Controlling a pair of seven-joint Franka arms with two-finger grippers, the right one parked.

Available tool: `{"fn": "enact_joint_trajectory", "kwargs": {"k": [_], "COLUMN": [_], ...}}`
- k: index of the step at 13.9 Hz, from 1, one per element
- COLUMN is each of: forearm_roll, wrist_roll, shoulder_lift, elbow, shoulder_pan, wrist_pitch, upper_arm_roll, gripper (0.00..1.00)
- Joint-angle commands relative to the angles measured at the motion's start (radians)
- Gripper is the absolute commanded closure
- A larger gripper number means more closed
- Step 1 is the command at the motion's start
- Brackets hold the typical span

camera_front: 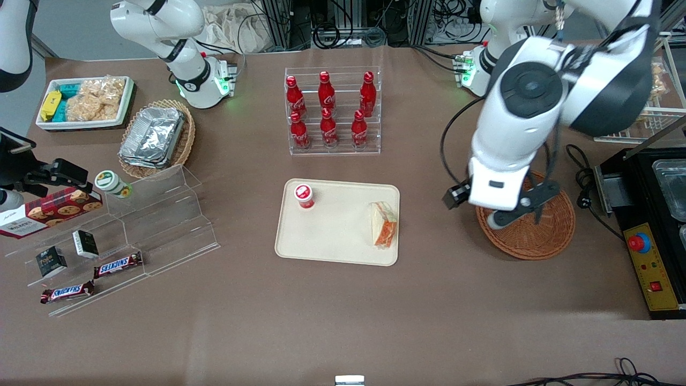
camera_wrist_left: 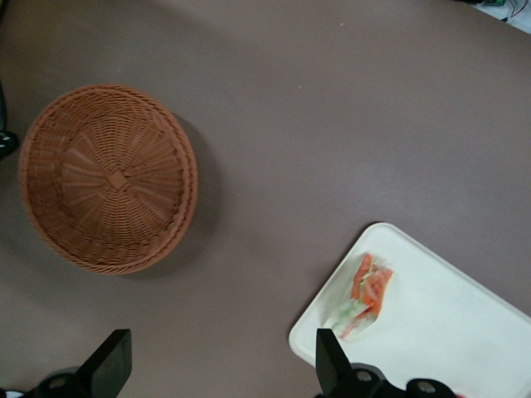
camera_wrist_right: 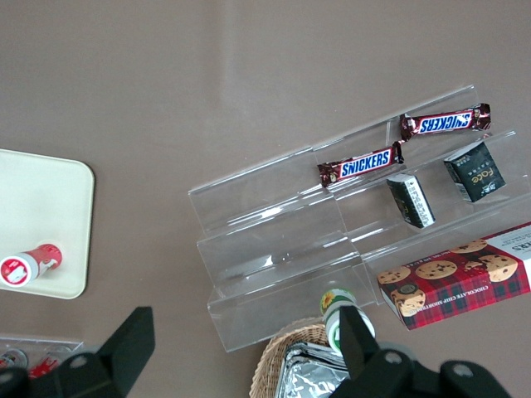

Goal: Place sandwich from basket to tray
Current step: 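Open the left gripper to release the sandwich and raise away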

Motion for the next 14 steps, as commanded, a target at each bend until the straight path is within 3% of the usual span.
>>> {"fn": "enact_joint_trajectory", "kwargs": {"k": [1,8,11,14], "forearm_roll": [-0.107,-0.277,-0.294,-0.281], "wrist_roll": [0.177,0.703,0.806,0.815], "shoulder_lift": [-0.123,-0.307,-0.359,-0.375], "elbow": [-0.088,-0.234,-0.292,-0.298], "shoulder_pan": [0.019,-0.086,-0.086,-0.083], "wrist_pitch": [-0.012,-0.013,-0.012,-0.015], "upper_arm_roll": [0.111,0.526,0.6,0.608], "gripper": [0.0,0.0,0.0,0.0]}}
